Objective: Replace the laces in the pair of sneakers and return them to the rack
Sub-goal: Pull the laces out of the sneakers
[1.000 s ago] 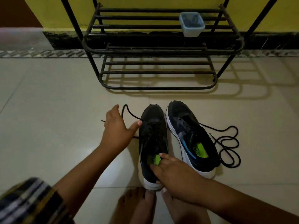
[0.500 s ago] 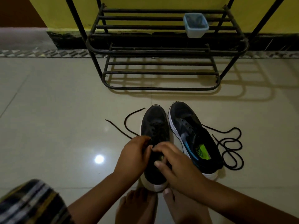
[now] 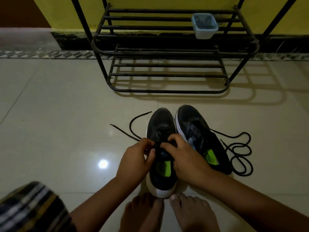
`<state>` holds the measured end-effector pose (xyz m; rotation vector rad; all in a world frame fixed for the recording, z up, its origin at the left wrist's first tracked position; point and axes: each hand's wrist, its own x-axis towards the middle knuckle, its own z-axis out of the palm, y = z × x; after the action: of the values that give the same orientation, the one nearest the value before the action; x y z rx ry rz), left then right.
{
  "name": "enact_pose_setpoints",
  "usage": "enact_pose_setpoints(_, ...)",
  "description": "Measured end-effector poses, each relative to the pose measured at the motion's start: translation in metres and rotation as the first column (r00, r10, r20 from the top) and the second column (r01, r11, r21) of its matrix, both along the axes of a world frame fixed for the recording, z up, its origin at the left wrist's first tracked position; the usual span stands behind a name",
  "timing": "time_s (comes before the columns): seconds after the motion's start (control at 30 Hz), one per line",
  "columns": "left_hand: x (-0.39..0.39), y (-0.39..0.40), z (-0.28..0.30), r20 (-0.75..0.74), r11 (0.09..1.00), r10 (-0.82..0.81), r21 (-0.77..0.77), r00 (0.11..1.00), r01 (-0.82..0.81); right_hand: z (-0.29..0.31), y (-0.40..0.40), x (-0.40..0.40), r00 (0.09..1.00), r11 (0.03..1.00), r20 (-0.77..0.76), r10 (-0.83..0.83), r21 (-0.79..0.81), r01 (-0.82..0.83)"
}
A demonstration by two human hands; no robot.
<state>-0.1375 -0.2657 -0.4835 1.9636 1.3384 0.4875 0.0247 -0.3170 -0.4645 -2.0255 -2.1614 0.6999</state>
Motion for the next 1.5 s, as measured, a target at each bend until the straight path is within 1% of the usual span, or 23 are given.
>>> enact_pose_setpoints(0.13,0.001,-0.006,-0.007,-0.025,0.993,-0.037,0.108,0.999,0.039,-0.001,-0.004,0.000,0.999,0.999,-0.011,0.038,0.027,-0.038)
enact_pose_setpoints(0.27,0.001,-0.011,-0.010,-0.033,0.985,-0.044,0.163,0.998,0.049,-0.010,-0.009,0.000,0.998,0.978,-0.013,0.055,0.203,-0.051)
enact_pose_setpoints(0.4,-0.003,-0.009,-0.014,0.048,0.992,0.075,0.099,0.996,-0.079,-0.019,-0.021,-0.004,0.991,0.943,-0.020,0.130,0.310,-0.118)
enact_pose_setpoints(0.5,-0.003,-0.006,-0.015,0.066,0.993,0.082,0.076,0.994,-0.087,-0.024,-0.027,-0.003,0.990,0.925,-0.050,0.135,0.365,-0.108)
enact_pose_setpoints(0.57,-0.002,-0.006,-0.015,0.081,0.995,0.084,0.043,0.993,-0.087,-0.022,-0.029,0.002,0.987,0.920,-0.107,0.118,0.387,-0.068)
enact_pose_setpoints(0.67,-0.002,-0.007,-0.016,0.099,0.995,0.091,0.025,0.991,-0.094,-0.013,-0.029,0.011,0.950,0.939,-0.305,0.072,0.342,0.039)
enact_pose_setpoints(0.73,-0.002,-0.007,-0.015,0.110,0.994,0.103,0.012,0.989,-0.105,-0.003,-0.024,0.018,0.862,0.943,-0.506,-0.043,0.264,0.202)
enact_pose_setpoints(0.8,-0.003,-0.007,-0.014,0.110,0.995,0.100,0.009,0.989,-0.102,0.008,-0.015,0.025,0.691,0.914,-0.706,-0.159,0.159,0.373)
enact_pose_setpoints(0.87,-0.002,-0.007,-0.013,0.114,0.996,0.092,0.012,0.989,-0.093,0.019,-0.007,0.032,0.536,0.855,-0.825,-0.178,0.139,0.499)
enact_pose_setpoints(0.93,-0.001,-0.007,-0.011,0.121,0.995,0.094,0.005,0.988,-0.095,0.026,-0.001,0.037,0.407,0.814,-0.898,-0.169,0.106,0.571)
enact_pose_setpoints(1.0,0.001,-0.006,-0.010,0.125,0.996,0.089,-0.007,0.988,-0.089,0.029,0.003,0.037,0.347,0.816,-0.924,-0.162,0.072,0.574)
enact_pose_setpoints(1.07,0.002,-0.005,-0.008,0.123,0.997,0.080,-0.012,0.989,-0.079,0.028,0.002,0.033,0.323,0.826,-0.931,-0.167,0.047,0.562)
enact_pose_setpoints(1.13,0.002,-0.005,-0.007,0.122,0.997,0.083,-0.015,0.989,-0.082,0.026,0.000,0.030,0.355,0.853,-0.924,-0.141,0.069,0.518)
enact_pose_setpoints(1.2,0.001,-0.005,-0.008,0.121,0.996,0.088,-0.027,0.989,-0.085,0.025,-0.001,0.026,0.412,0.901,-0.905,-0.108,0.086,0.426)
enact_pose_setpoints(1.23,0.000,-0.005,-0.009,0.120,0.996,0.087,-0.036,0.989,-0.083,0.025,0.000,0.026,0.442,0.926,-0.890,-0.107,0.073,0.371)
enact_pose_setpoints(1.27,0.000,-0.004,-0.009,0.121,0.996,0.086,-0.047,0.989,-0.081,0.023,-0.005,0.022,0.476,0.952,-0.869,-0.132,0.023,0.305)
enact_pose_setpoints(1.3,0.000,-0.004,-0.010,0.121,0.995,0.086,-0.057,0.989,-0.080,0.021,-0.008,0.020,0.525,0.968,-0.834,-0.169,-0.041,0.247)
enact_pose_setpoints(1.33,0.000,-0.003,-0.011,0.116,0.995,0.086,-0.066,0.989,-0.079,0.015,-0.014,0.018,0.600,0.975,-0.772,-0.209,-0.113,0.194)
enact_pose_setpoints(1.37,0.000,-0.002,-0.011,0.109,0.994,0.086,-0.071,0.990,-0.078,0.010,-0.021,0.015,0.689,0.976,-0.692,-0.215,-0.171,0.134)
enact_pose_setpoints(1.4,0.000,-0.001,-0.012,0.103,0.994,0.084,-0.073,0.991,-0.077,0.011,-0.025,0.014,0.743,0.975,-0.640,-0.196,-0.208,0.078)
enact_pose_setpoints(1.43,0.000,-0.001,-0.012,0.100,0.994,0.084,-0.073,0.991,-0.077,0.015,-0.026,0.015,0.749,0.981,-0.644,-0.157,-0.192,0.041)
enact_pose_setpoints(1.47,0.000,-0.001,-0.012,0.101,0.994,0.086,-0.075,0.991,-0.078,0.021,-0.023,0.016,0.724,0.990,-0.681,-0.113,-0.137,0.026)
enact_pose_setpoints(1.5,-0.001,0.000,-0.012,0.103,0.993,0.092,-0.080,0.990,-0.084,0.027,-0.018,0.017,0.688,0.995,-0.719,-0.095,-0.076,0.058)
